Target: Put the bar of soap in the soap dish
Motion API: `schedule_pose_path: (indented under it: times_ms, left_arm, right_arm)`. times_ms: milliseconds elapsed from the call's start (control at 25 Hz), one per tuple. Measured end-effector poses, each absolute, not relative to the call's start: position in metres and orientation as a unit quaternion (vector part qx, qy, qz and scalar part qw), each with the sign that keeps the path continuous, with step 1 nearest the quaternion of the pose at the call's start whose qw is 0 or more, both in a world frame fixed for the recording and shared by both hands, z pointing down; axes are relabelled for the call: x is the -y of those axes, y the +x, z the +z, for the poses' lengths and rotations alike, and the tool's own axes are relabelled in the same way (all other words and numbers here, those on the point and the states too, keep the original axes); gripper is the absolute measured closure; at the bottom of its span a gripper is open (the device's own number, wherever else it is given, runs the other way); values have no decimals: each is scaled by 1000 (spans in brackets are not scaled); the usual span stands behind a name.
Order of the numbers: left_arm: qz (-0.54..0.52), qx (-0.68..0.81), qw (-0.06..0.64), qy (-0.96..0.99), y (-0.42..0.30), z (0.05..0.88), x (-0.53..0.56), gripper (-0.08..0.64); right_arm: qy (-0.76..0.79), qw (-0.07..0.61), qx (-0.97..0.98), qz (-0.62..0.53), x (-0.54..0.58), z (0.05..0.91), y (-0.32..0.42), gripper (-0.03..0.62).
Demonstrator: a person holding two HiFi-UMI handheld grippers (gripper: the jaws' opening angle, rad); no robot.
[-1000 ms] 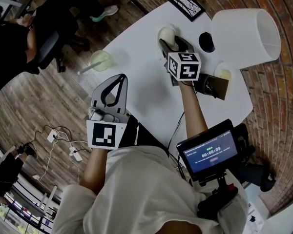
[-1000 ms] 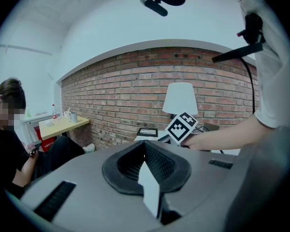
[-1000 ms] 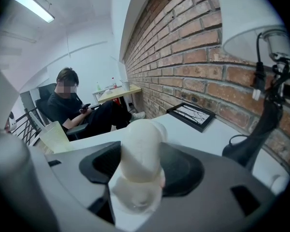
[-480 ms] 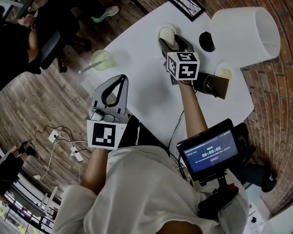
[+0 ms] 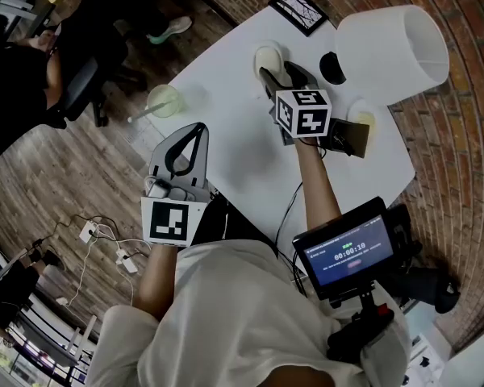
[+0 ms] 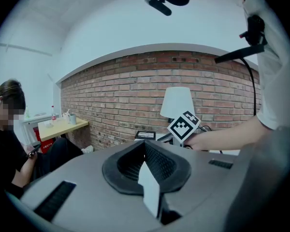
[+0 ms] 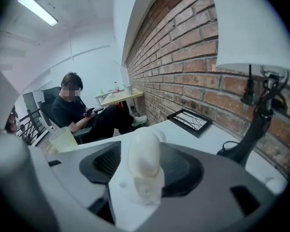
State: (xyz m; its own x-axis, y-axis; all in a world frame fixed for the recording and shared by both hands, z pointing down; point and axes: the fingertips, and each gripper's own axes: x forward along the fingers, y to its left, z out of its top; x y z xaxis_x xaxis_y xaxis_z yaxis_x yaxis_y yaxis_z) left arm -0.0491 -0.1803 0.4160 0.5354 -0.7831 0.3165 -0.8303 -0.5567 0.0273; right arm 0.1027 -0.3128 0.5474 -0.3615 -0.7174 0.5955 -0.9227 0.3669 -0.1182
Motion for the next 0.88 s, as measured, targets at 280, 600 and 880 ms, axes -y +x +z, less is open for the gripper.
schedule_pose_path:
  times_ms: [280, 600, 880]
  left_arm:
    - [125, 460, 75, 876, -48, 401, 172, 559]
    - [110, 457, 42, 882, -53, 371, 163, 559]
    - [95, 451, 11, 887, -52, 343, 148, 559]
  right_arm:
    - [529, 212, 795, 209, 296, 508, 110, 401]
    - [538, 180, 804, 176, 276, 453, 106, 418]
    - [543, 151, 812, 151, 247, 405, 100, 444]
